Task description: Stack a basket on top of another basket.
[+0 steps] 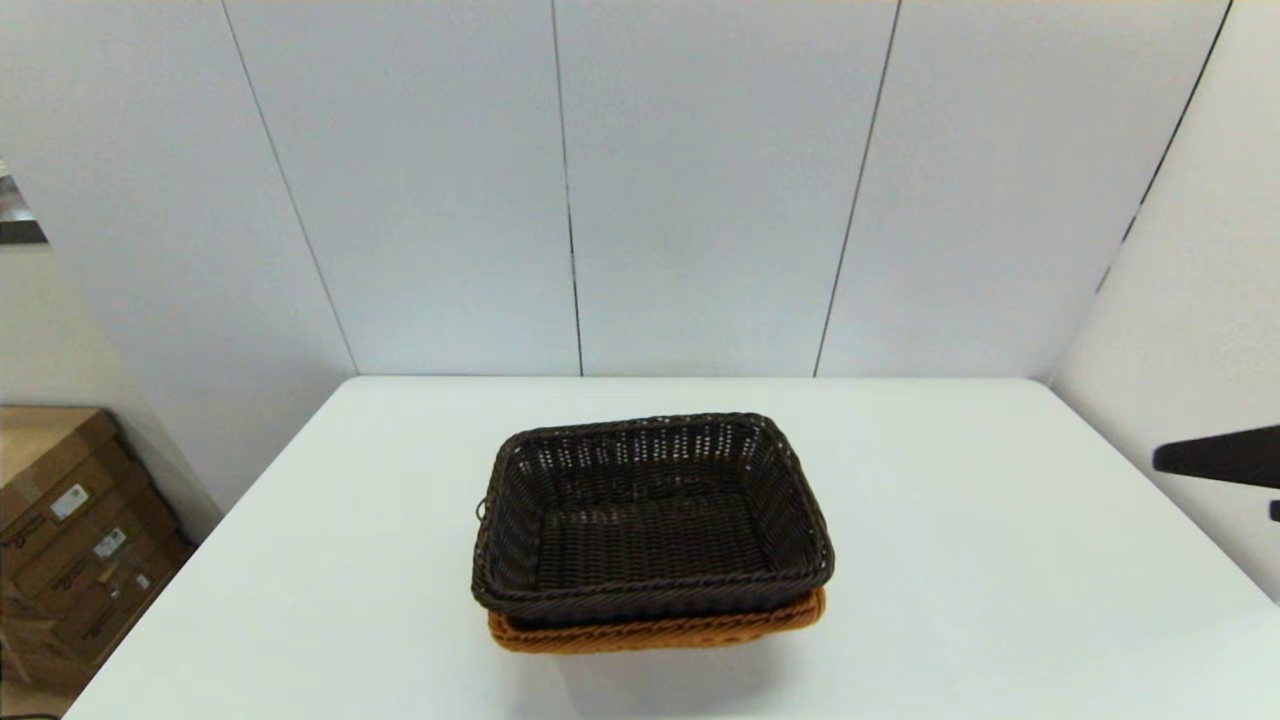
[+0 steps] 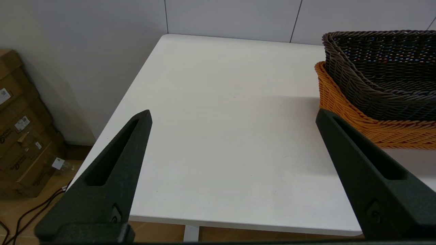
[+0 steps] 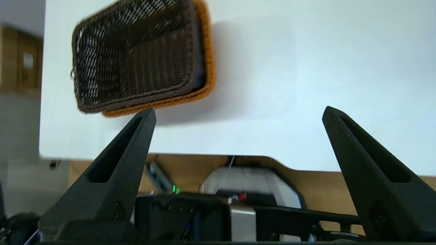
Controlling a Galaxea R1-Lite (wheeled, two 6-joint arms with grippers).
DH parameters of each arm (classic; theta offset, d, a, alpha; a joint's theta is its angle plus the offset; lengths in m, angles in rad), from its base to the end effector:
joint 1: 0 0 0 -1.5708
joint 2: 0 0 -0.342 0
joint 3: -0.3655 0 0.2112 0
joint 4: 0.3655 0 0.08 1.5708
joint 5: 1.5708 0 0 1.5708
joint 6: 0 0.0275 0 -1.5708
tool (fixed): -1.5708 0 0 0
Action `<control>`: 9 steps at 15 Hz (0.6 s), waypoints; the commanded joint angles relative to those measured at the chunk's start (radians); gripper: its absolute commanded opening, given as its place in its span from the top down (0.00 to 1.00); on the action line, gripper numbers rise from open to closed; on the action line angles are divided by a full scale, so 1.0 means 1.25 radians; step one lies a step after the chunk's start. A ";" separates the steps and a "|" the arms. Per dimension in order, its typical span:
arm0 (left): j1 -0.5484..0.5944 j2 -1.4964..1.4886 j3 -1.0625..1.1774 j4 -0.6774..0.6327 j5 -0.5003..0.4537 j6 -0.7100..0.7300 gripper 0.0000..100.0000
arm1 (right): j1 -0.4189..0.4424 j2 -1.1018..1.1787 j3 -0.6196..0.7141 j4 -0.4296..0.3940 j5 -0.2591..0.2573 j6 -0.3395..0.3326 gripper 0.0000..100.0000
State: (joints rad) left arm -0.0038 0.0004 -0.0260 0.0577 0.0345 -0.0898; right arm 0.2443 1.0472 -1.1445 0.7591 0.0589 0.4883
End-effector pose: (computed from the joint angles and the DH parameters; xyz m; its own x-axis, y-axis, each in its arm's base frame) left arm -0.0393 0.0011 0.0772 0.9990 0.0307 -0.0321 -0.0334 0.9955 -0.0885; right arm 0.0993 0.0264 0.3244 0.7499 0.2476 -0.6135 0.0267 0.9152 0.4020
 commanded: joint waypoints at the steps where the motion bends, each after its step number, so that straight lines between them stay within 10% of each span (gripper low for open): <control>1: -0.001 -0.002 0.000 -0.001 0.001 -0.001 0.00 | -0.041 -0.222 0.129 -0.013 -0.084 0.000 0.00; 9: 0.001 -0.002 0.000 0.001 0.001 -0.001 0.00 | -0.124 -0.490 0.324 -0.021 -0.127 -0.020 0.00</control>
State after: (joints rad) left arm -0.0038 0.0004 -0.0260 0.0577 0.0340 -0.0894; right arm 0.1249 0.5455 -0.8015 0.7294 -0.0989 0.4694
